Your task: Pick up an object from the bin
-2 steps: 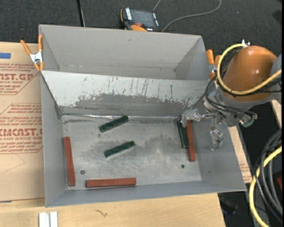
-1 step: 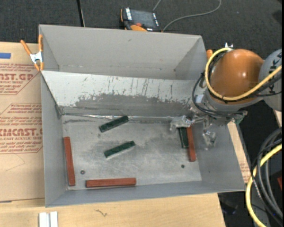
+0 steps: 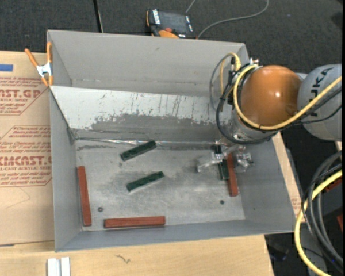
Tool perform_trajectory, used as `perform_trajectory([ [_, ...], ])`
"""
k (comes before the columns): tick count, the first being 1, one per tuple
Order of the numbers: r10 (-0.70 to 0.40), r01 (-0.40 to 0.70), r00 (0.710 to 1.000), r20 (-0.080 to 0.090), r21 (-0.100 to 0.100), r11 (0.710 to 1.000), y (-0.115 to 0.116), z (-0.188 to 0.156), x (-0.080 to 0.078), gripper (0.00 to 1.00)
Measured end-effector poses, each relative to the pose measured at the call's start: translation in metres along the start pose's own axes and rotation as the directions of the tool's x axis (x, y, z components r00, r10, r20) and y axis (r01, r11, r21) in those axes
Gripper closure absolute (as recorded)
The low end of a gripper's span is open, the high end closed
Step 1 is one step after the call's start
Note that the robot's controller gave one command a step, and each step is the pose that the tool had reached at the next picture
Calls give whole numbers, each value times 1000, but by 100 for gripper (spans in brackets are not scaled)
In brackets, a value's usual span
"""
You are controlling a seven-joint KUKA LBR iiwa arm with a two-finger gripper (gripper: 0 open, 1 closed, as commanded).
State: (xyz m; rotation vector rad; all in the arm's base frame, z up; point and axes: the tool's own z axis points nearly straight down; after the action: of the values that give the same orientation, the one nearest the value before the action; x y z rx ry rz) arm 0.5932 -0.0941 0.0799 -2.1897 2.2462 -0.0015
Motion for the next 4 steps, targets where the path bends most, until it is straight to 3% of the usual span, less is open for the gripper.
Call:
perform_trajectory([
  [1,3,-3,1000,2,1,1000,0,-1,0,100],
  [2,3,-3,1000,2,0,1000,0,0,0,0],
  [3,4,-4,1000,2,0,1000,0,-1,1,100],
  [4,3,-3,1000,2,0,1000,0,0,1,0],
])
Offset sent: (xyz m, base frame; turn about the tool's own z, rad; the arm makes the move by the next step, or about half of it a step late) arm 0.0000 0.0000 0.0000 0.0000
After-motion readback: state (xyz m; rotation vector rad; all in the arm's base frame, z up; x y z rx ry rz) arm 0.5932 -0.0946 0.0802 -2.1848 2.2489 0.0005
